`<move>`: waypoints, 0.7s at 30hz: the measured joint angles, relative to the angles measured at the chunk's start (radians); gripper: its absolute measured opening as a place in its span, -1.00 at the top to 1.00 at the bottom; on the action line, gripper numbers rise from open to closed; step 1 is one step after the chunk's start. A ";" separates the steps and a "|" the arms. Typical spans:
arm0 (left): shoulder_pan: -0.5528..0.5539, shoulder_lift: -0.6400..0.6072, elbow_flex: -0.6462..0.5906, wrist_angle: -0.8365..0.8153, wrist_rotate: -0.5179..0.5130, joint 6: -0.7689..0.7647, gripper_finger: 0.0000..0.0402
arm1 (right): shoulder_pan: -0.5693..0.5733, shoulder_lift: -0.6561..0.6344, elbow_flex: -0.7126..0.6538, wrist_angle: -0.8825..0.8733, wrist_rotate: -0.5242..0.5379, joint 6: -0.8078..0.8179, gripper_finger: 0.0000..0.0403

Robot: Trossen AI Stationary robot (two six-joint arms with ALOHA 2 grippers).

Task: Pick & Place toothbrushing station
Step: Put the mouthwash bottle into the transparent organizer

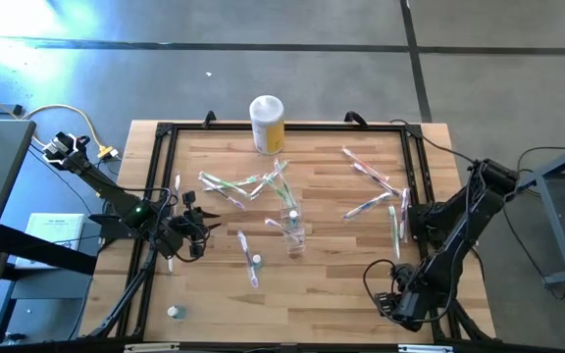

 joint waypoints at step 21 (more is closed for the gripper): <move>0.000 0.000 0.000 0.000 0.000 0.000 0.53 | -0.008 0.125 0.000 0.116 -0.102 -0.010 -0.01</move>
